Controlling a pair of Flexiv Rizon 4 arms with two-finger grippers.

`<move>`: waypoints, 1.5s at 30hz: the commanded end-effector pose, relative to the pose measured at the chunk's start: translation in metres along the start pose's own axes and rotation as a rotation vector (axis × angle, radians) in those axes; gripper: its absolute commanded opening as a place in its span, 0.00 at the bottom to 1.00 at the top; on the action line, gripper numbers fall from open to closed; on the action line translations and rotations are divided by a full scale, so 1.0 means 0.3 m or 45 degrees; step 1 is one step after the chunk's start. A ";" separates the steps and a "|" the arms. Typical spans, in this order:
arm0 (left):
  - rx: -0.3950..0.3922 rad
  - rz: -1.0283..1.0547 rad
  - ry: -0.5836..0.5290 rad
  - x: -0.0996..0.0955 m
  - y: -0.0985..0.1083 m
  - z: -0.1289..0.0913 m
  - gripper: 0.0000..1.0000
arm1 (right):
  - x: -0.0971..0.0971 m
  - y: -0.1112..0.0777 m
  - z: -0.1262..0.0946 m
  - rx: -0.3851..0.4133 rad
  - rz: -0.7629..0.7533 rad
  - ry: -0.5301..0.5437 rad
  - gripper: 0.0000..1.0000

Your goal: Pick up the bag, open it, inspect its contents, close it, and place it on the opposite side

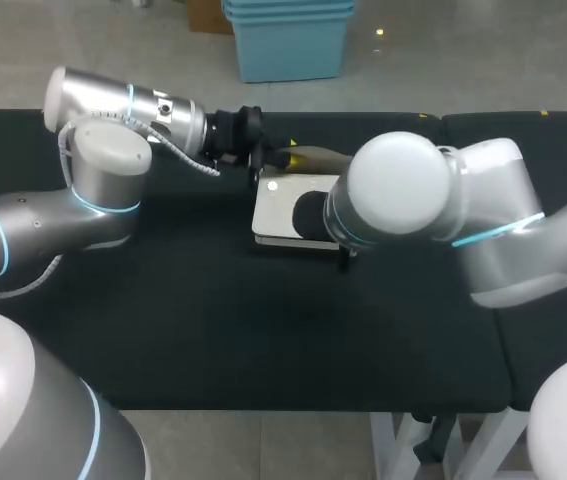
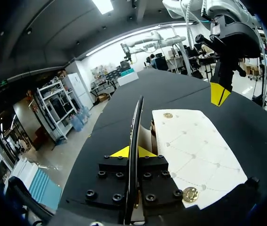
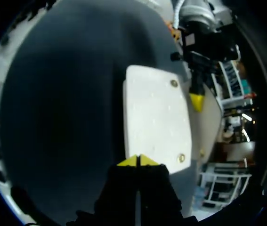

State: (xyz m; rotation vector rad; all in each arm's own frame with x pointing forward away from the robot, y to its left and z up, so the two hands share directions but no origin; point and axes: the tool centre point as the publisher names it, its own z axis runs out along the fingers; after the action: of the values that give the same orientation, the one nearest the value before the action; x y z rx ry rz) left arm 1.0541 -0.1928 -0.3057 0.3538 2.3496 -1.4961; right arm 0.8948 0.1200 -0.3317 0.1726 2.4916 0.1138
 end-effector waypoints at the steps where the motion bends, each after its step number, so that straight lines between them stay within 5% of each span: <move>1: 0.006 0.002 -0.016 0.009 0.000 0.003 0.00 | 0.009 0.008 0.013 0.003 0.003 -0.031 0.00; 22: -0.043 0.123 0.046 0.008 0.031 0.010 0.00 | 0.084 -0.002 0.068 -0.002 0.024 -0.157 0.00; 25: -0.051 0.118 0.056 0.007 0.036 0.020 0.00 | 0.082 -0.005 0.073 -0.001 0.028 -0.173 0.37; 32: -0.053 0.127 0.062 0.011 0.036 0.026 0.00 | 0.073 0.007 0.092 -0.012 0.022 -0.194 0.48; 45: -0.047 0.118 0.097 0.032 0.048 0.025 0.00 | 0.033 -0.002 0.129 -0.026 0.046 -0.204 0.38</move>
State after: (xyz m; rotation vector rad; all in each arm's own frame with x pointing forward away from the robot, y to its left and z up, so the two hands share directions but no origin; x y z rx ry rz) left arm 1.0490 -0.1936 -0.3228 0.5051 2.3834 -1.4082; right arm 0.9079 0.1241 -0.3654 0.2111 2.3341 0.1250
